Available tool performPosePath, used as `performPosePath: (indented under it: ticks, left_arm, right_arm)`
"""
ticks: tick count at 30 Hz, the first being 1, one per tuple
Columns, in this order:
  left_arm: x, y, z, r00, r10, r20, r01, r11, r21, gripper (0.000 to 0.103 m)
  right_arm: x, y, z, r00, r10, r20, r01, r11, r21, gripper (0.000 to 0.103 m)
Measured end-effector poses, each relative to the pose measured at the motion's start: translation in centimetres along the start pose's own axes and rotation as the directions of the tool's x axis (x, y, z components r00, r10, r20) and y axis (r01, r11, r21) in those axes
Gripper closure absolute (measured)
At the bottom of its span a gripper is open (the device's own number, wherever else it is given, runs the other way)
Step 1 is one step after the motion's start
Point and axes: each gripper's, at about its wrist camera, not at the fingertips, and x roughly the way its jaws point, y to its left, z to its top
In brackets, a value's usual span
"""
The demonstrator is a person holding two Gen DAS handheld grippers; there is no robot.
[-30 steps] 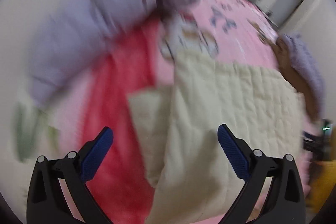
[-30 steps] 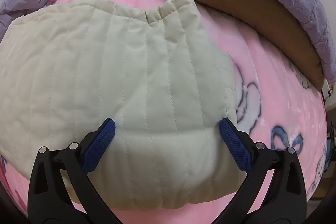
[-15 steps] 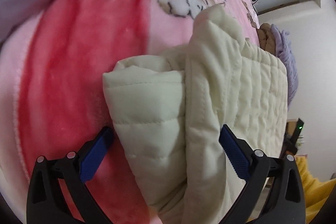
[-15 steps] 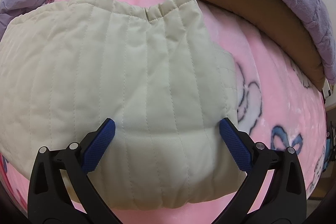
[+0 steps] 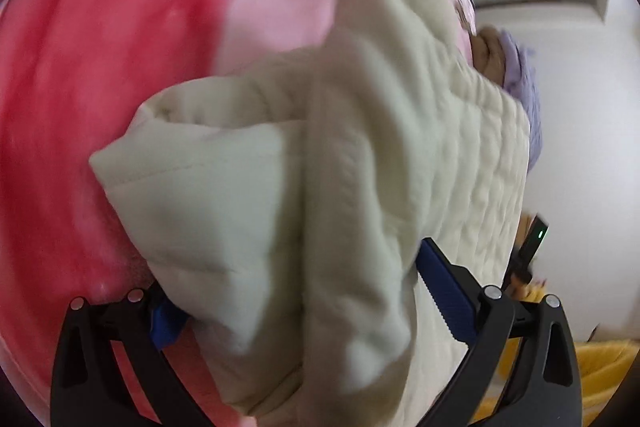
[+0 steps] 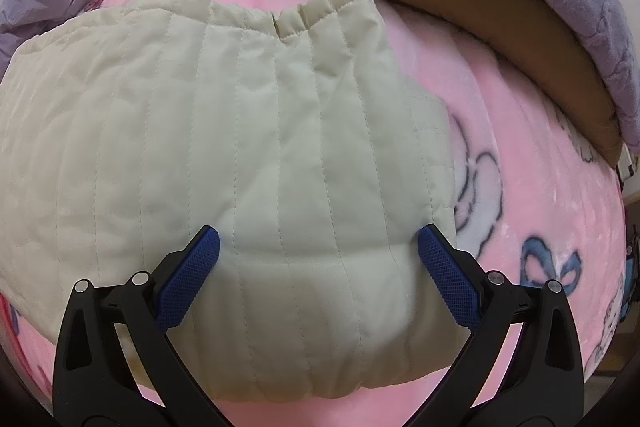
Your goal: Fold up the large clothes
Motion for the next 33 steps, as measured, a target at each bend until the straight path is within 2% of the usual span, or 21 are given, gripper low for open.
performPosePath:
  ticks: [3, 7, 12, 15, 17, 20, 23, 26, 28, 30, 33]
  left_arm:
    - [0.1, -0.1, 0.0, 1.000, 0.012, 0.003, -0.012, 0.999, -0.031, 0.004]
    - [0.4, 0.2, 0.4, 1.000, 0.002, -0.028, -0.003, 0.999, -0.046, 0.004]
    - [-0.1, 0.8, 1.3, 0.999, -0.003, -0.045, 0.001, 0.999, -0.046, 0.004]
    - [-0.2, 1.0, 1.4, 0.999, -0.017, -0.048, 0.014, 0.999, -0.050, 0.004]
    - [-0.1, 1.5, 1.6, 0.999, -0.026, -0.048, 0.023, 0.998, -0.066, 0.004]
    - [-0.5, 2.5, 1.6, 0.998, -0.037, -0.057, 0.031, 0.995, -0.093, 0.004]
    - [-0.6, 2.5, 1.8, 0.996, -0.038, -0.084, 0.031, 0.996, -0.087, 0.004]
    - [-0.5, 2.3, 2.1, 0.995, -0.028, -0.096, 0.021, 0.996, -0.082, 0.004]
    - [-0.2, 1.6, 1.9, 0.996, -0.002, -0.093, -0.004, 0.998, -0.067, 0.004]
    - [0.0, 0.8, 1.9, 0.996, 0.026, -0.088, -0.030, 0.998, -0.049, 0.005]
    - [-0.1, 0.0, 1.7, 0.995, 0.062, -0.072, -0.064, 0.997, -0.035, 0.017]
  right_arm:
    - [-0.3, 0.0, 1.1, 0.998, 0.002, -0.056, -0.003, 1.000, -0.023, 0.008]
    - [-3.5, -1.7, 2.2, 0.996, 0.042, 0.084, -0.039, 0.999, -0.030, 0.008]
    - [-0.4, -7.1, 2.8, 0.993, 0.105, -0.050, -0.101, 0.992, 0.082, 0.008]
    - [2.2, -9.0, 3.1, 0.965, 0.236, -0.111, -0.221, 0.966, 0.136, 0.008]
    - [3.9, -9.8, 3.5, 0.937, 0.326, -0.129, -0.301, 0.936, 0.180, 0.008]
    - [5.2, -10.5, 4.2, 0.909, 0.397, -0.128, -0.361, 0.902, 0.235, 0.008]
    - [5.2, -9.5, 4.9, 0.899, 0.420, -0.121, -0.383, 0.891, 0.243, 0.019]
    - [5.2, -7.6, 5.8, 0.893, 0.408, -0.188, -0.367, 0.904, 0.220, 0.019]
    - [5.3, -6.0, 6.3, 0.888, 0.392, -0.240, -0.360, 0.918, 0.168, 0.024]
    - [5.2, -4.7, 6.5, 0.894, 0.356, -0.273, -0.335, 0.935, 0.121, 0.042]
    - [4.6, -3.8, 6.7, 0.896, 0.341, -0.283, -0.324, 0.940, 0.107, 0.055]
